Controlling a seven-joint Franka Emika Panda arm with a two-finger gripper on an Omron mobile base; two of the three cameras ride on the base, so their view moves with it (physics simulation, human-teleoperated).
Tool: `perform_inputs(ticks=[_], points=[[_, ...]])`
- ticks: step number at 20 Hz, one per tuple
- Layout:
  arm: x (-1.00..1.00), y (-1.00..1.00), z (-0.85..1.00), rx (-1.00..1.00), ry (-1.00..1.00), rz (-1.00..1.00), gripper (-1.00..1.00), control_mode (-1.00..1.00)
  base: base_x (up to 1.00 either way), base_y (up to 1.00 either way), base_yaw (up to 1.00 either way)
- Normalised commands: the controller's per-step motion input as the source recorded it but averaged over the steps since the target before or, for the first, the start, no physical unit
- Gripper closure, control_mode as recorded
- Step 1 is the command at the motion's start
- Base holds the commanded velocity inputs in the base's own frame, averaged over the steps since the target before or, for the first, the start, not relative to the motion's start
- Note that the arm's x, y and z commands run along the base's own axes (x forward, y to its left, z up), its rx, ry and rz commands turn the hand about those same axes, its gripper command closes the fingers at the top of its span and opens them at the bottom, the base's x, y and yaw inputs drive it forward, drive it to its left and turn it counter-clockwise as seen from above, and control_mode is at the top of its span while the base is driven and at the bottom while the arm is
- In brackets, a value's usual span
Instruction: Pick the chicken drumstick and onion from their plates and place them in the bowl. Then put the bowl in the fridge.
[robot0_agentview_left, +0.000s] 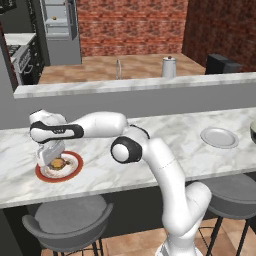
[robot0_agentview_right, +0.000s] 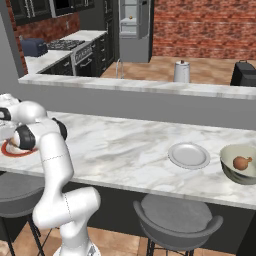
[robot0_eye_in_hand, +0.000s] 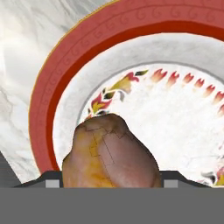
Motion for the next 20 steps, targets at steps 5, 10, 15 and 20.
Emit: perform_inputs(ticks=[5, 10, 15, 20], points=[[-0.26, -0.45, 0.39, 0.07, -0.08, 0.0, 1.0, -1.0, 0.0, 0.0, 0.0], [-0.32, -0.59, 0.3, 0.05, -0.12, 0.0, 1.0, -1.0, 0.0, 0.0, 0.0], [-0.29, -0.68, 0.21, 0.06, -0.17, 0.0, 1.0, -1.0, 0.0, 0.0, 0.0], [-0.25, -0.76, 0.24, 0.11, -0.1, 0.0, 1.0, -1.0, 0.0, 0.0, 0.0]])
